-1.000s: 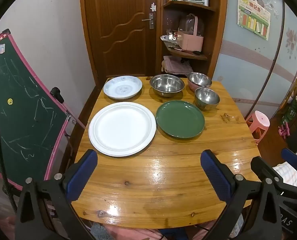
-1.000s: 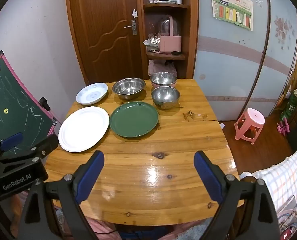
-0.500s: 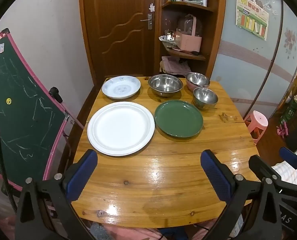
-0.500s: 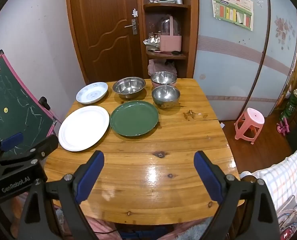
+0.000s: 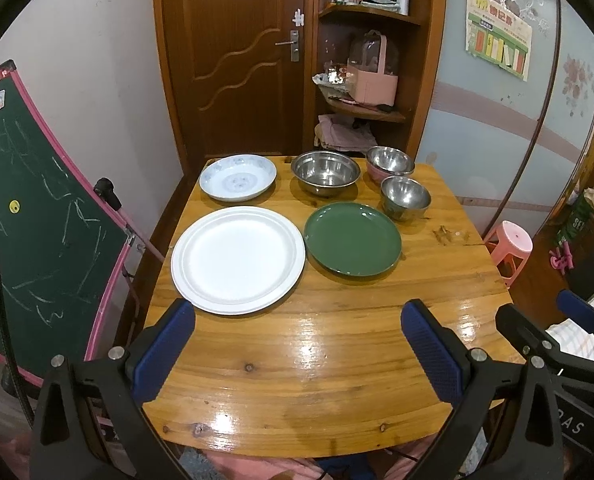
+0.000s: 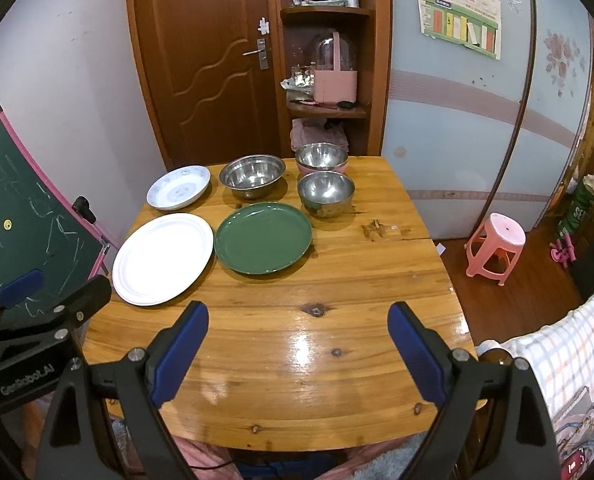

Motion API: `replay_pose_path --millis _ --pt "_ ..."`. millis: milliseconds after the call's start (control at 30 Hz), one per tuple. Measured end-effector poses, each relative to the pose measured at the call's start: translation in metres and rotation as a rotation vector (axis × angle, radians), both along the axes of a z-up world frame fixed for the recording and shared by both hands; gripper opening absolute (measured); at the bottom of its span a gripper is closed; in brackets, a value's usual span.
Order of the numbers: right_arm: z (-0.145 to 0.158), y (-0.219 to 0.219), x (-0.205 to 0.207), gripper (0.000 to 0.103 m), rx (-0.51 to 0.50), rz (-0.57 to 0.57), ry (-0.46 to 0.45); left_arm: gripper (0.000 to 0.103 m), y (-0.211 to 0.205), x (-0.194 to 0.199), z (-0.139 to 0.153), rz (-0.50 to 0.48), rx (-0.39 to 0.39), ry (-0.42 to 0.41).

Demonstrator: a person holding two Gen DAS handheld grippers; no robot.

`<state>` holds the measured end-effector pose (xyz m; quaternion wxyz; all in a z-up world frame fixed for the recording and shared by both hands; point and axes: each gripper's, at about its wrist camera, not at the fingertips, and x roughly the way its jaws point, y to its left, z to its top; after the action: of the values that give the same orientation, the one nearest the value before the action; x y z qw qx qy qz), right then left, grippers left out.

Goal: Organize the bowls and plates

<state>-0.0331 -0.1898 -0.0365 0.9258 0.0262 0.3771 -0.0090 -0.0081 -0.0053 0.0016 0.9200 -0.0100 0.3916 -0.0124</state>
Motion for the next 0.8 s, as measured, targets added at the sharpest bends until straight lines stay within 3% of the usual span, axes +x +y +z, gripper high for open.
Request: replay_pose_path --millis 800 --pt "0.0016 -0.0019 -0.0050 0.092 0.002 -0.001 -0.006 0.102 0.0013 0.0015 0.0027 -0.011 -0.013 -0.007"
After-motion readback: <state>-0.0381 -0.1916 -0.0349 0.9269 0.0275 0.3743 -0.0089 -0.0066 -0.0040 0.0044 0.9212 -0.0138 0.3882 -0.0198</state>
